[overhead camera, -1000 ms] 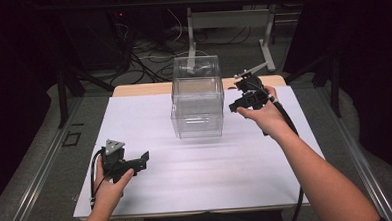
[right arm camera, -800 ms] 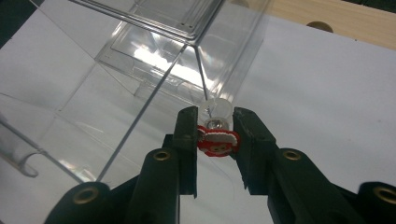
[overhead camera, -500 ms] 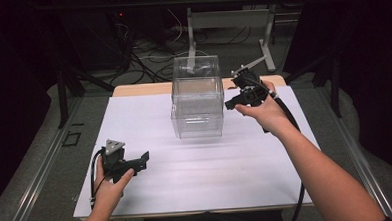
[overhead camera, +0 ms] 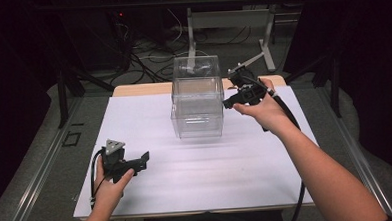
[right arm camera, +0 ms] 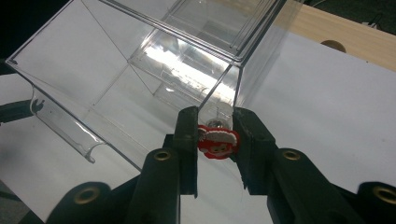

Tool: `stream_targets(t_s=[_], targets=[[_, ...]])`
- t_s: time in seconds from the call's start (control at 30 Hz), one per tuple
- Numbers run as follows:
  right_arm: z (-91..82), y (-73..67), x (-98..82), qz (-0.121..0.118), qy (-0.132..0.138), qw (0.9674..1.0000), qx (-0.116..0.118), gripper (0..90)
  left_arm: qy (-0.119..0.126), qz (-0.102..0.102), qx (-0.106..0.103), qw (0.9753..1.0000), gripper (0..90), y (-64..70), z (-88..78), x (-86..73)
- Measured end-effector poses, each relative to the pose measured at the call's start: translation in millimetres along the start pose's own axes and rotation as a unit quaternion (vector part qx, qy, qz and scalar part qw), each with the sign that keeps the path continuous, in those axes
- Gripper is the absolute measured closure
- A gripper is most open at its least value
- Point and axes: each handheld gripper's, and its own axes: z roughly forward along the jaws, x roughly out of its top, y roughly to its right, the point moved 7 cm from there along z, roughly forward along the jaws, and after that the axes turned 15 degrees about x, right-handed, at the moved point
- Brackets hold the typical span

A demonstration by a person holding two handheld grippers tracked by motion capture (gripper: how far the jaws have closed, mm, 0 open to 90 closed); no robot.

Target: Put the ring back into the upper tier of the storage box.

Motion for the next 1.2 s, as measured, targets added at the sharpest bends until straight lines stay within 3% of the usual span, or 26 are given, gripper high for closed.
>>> stream_targets(t_s=[0.57,1.2], targets=[[-5.8,-10.4,6.2,-0.021,0.003,0.9998,-0.002,71.7,0.000,0.001,0.000,1.0000,0.5,0.3,0.0,0.1],[3.2,-23.8,13.4,-0.021,0.005,0.9997,0.014,71.7,0.001,0.002,0.000,1.0000,0.5,0.2,0.0,0.1]])
